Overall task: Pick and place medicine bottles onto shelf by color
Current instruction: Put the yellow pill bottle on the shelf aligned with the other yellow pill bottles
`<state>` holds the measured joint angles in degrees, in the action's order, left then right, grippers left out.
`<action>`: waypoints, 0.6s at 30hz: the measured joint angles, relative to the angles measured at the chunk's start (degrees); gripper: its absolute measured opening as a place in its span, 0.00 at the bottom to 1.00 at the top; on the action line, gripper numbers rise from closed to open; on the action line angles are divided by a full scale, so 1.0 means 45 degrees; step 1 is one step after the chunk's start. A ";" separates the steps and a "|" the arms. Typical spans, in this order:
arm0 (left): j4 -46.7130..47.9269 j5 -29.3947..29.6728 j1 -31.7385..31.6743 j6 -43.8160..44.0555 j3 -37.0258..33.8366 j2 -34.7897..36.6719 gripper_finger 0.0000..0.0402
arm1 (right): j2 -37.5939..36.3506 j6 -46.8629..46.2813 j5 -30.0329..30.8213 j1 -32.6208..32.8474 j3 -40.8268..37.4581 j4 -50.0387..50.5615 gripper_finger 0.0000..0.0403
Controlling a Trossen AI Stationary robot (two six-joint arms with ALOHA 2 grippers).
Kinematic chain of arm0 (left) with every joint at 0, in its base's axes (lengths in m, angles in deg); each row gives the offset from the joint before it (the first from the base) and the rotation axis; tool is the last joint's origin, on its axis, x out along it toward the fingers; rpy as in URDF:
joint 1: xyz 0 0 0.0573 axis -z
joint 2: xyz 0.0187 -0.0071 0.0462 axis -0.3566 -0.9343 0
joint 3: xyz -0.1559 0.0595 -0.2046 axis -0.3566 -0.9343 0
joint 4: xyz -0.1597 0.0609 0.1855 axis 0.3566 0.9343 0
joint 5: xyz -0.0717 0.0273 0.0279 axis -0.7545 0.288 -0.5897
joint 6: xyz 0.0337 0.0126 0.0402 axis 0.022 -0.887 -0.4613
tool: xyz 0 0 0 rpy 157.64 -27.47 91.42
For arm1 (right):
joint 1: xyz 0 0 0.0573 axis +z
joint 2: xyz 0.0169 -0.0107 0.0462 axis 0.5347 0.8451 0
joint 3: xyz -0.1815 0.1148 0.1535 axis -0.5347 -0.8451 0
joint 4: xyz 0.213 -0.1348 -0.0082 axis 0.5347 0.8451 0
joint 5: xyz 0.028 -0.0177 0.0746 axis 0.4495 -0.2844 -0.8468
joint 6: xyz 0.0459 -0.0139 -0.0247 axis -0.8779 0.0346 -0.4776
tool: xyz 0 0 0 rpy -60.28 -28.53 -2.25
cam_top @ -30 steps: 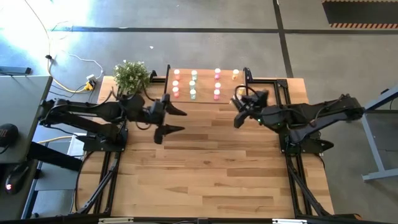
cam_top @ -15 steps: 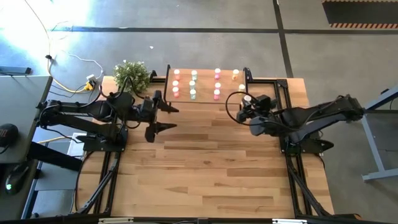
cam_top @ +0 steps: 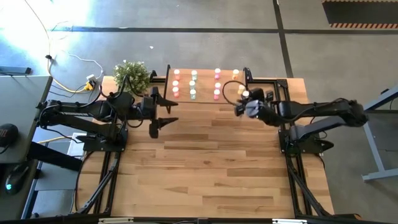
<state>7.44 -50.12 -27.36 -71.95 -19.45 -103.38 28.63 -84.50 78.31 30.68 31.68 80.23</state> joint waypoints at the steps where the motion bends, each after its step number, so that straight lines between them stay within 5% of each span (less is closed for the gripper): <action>1: 0.0005 0.0093 0.0000 0.0003 0.0000 0.0000 0.66 | -0.0082 0.0197 -0.0265 -0.0278 0.0000 -0.0048 0.23; 8: 0.0005 0.0167 0.0002 0.0003 0.0000 0.0000 0.66 | 0.0048 0.1636 -0.1811 -0.1370 0.0010 -0.1451 0.23; 18: 0.0472 0.0167 0.0002 0.0022 0.0000 0.0000 0.66 | 0.1301 0.0512 -0.1076 -0.1175 0.0010 -0.1651 0.23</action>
<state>9.56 -49.37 -27.35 -71.85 -19.45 -103.38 34.48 -82.20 73.46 25.39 31.73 72.80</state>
